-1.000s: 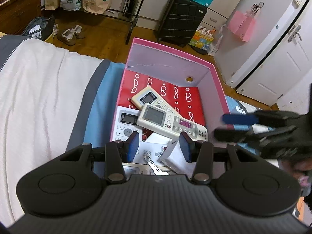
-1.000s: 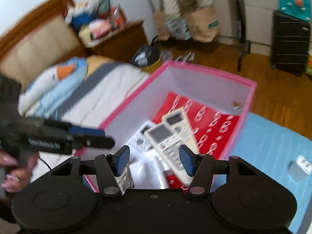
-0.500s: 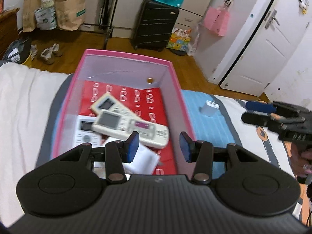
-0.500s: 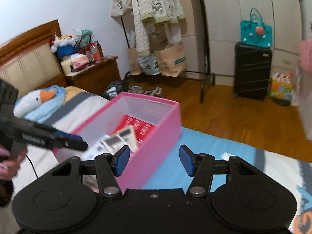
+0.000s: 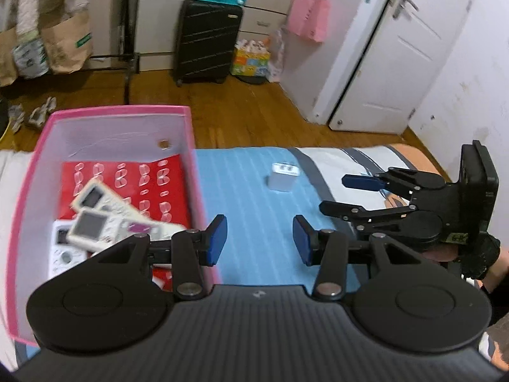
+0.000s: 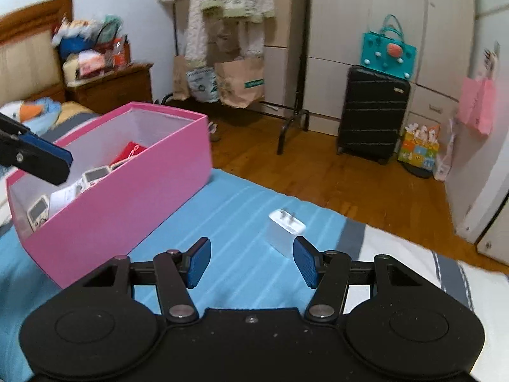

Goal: Organize rigid objects
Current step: 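Move the left gripper to the small white plug charger and grasp it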

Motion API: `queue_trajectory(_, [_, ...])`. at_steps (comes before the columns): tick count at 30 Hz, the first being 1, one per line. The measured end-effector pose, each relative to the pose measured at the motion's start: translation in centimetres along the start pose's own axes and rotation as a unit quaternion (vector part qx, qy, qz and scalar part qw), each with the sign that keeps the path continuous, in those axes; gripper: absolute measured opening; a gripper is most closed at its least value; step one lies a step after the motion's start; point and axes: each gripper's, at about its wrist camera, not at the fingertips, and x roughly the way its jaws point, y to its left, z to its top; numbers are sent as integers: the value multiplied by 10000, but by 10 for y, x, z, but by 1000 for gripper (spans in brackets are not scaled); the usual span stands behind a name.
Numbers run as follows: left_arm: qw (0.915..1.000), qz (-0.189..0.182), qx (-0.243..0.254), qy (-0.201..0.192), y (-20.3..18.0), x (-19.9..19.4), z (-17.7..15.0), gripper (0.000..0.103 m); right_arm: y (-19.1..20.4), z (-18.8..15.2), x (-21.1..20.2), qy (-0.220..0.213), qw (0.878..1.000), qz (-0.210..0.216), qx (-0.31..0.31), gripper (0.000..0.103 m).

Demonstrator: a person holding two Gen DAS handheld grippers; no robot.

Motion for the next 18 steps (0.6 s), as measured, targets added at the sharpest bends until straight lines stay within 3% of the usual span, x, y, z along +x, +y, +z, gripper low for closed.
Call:
queue_trajectory(5, [9997,-195,-93,62,-34,29,14,46,-21,-14,0,49,9998,-92,185,63])
queue_trajectory(8, [9978,-329,-525,225,-36,44,16,47,-29,-20,-4,195,9992,-107,325,63])
queue_trajectory(12, [9978,-364,-548,129,-43,65,11,49,-31,-28,-15,145,9996,-21,226,63])
queue_trajectory(15, [9988,-189,-443,89,-48,89,10,50,-34,-32,-13,226,9995,66,192,63])
queue_trajectory(18, [9985,43,-437,317,-48,120,12,54,-39,-33,-5,283,9992,145,226,63])
